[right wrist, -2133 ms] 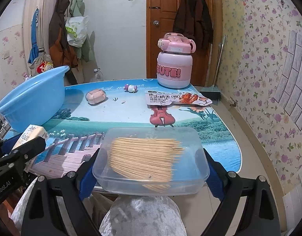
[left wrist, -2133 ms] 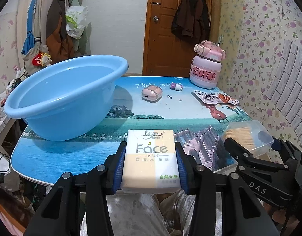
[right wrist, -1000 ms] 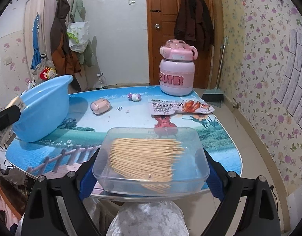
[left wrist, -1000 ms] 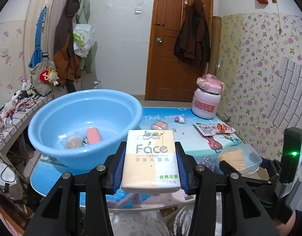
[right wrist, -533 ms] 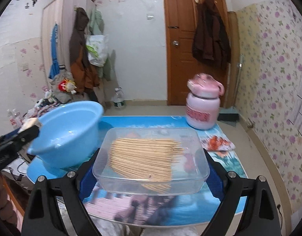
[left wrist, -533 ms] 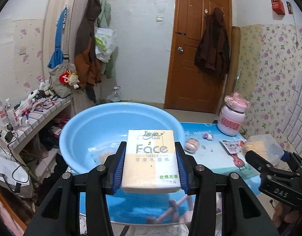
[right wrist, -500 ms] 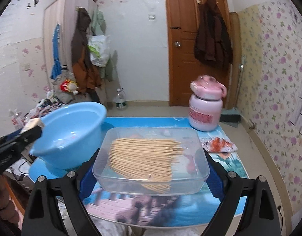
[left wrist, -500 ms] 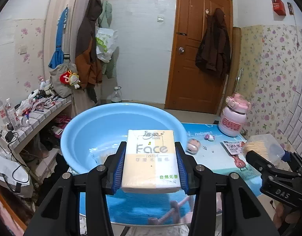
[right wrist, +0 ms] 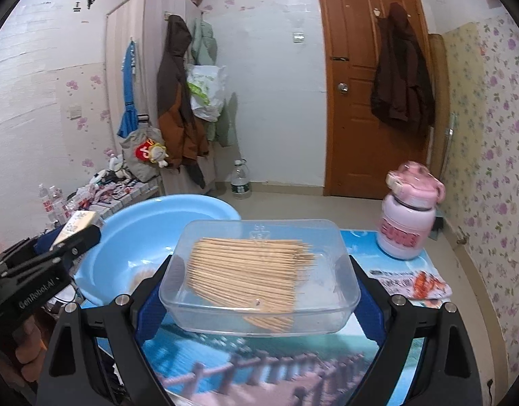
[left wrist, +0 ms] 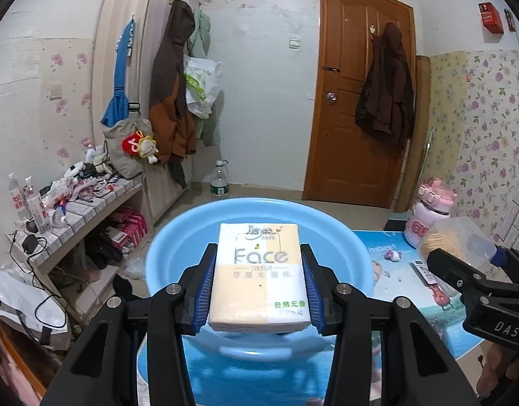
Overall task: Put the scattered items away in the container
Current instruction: 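Lower the Face tissue pack into the basin and open the left gripper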
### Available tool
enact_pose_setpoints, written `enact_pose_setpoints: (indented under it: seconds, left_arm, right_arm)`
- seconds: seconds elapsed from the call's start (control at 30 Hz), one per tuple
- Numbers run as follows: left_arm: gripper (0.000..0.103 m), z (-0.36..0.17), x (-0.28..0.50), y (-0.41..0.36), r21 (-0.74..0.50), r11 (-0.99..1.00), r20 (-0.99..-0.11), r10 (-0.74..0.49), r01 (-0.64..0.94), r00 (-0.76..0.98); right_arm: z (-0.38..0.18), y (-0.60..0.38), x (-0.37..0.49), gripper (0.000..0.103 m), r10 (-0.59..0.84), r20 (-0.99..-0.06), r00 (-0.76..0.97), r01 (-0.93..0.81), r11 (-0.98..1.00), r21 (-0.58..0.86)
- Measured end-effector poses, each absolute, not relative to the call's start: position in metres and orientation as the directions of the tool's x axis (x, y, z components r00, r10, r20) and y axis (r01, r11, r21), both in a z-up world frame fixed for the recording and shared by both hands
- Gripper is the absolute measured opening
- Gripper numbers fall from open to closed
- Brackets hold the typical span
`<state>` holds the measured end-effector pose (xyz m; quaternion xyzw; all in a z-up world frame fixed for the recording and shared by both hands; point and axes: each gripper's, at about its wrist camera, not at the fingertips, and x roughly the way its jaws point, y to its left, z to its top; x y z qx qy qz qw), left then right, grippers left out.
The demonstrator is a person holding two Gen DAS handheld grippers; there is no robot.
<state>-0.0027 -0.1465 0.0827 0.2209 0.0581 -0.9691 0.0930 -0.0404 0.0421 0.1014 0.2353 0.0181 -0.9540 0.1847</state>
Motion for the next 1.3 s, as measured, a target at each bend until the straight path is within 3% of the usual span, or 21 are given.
enact_pose_setpoints:
  seconds: [0.4, 1.3]
  left_arm:
    - [0.044, 0.074, -0.019, -0.178, -0.059, -0.970, -0.450, -0.186, 0.237, -0.873]
    - [0.044, 0.025, -0.057, -0.182, -0.015, -0.978, -0.567, -0.162, 0.207, -0.807]
  right_arm:
    - [0.108, -0.017, -0.056, 0.093, -0.422, -0.450, -0.787, 0.456, -0.889, 0.035]
    - [0.073, -0.047, -0.096, 0.093, -0.396, -0.527, -0.752, 0.450, -0.893, 0.029]
